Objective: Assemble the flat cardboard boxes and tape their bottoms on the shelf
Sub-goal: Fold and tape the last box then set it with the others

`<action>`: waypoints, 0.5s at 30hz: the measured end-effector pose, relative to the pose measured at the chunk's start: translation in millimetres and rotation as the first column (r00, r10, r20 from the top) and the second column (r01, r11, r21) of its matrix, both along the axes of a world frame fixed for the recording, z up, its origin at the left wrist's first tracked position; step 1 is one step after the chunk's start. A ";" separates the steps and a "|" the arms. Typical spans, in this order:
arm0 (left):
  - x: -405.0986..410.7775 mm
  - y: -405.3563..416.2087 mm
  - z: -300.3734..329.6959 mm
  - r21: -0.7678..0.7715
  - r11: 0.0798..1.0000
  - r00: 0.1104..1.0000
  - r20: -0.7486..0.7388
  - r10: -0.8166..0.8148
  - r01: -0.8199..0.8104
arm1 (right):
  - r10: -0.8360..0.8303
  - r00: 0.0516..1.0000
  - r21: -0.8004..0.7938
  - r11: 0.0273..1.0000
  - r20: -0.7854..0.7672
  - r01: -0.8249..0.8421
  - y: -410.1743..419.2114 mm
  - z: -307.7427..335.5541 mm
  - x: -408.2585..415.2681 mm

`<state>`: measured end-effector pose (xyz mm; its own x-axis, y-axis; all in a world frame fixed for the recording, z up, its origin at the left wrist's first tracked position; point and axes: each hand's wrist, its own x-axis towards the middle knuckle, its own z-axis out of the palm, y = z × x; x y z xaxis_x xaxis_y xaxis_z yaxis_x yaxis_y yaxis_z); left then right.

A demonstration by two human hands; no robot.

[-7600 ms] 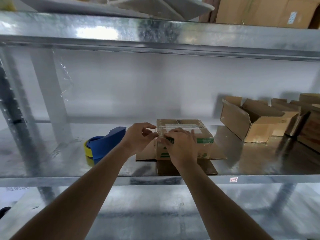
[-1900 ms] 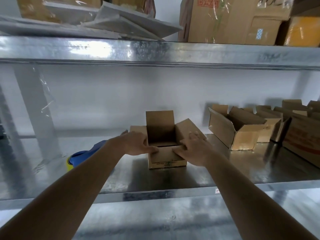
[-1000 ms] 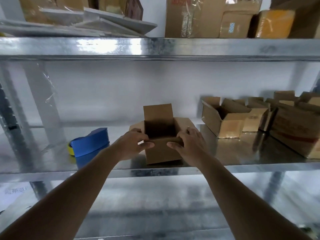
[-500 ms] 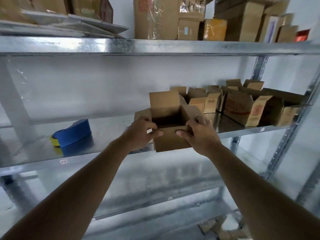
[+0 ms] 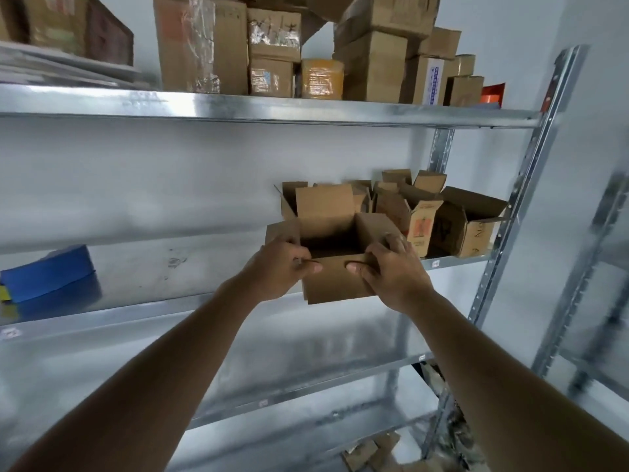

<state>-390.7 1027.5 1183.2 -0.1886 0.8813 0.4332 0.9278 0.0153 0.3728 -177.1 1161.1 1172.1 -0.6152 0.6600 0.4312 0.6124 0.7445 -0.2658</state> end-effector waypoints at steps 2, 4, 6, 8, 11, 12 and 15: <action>14.9 20.3 -2.2 -0.014 1.000 1.000 -0.005 0.022 -0.022 | 0.015 1.000 -0.001 1.000 -0.004 -0.015 23.4 -3.3 11.1; 26.5 37.1 -4.1 -0.039 0.998 0.999 -0.005 0.050 -0.050 | 0.034 0.999 0.002 0.999 -0.012 -0.034 44.0 -8.0 19.9; 34.5 52.5 -7.0 -0.069 0.994 0.997 -0.007 0.079 -0.079 | 0.060 0.998 -0.001 0.998 -0.016 -0.060 64.0 -12.9 24.9; 38.2 68.0 -9.9 -0.090 0.990 0.995 -0.004 0.104 -0.104 | 0.072 0.997 -0.013 0.997 -0.029 -0.073 81.7 -15.5 26.5; 37.8 90.7 -14.2 -0.099 0.987 0.992 -0.004 0.128 -0.128 | 0.090 0.995 -0.011 0.996 -0.036 -0.091 106.8 -22.0 22.5; 35.6 98.0 -15.8 -0.100 0.986 0.991 -0.013 0.136 -0.136 | 0.091 0.995 -0.013 0.996 -0.033 -0.091 114.1 -24.4 20.2; 27.0 116.6 -23.2 -0.085 0.985 0.988 -0.050 0.149 -0.153 | 0.100 0.995 -0.017 0.995 -0.017 -0.100 136.9 -33.1 10.9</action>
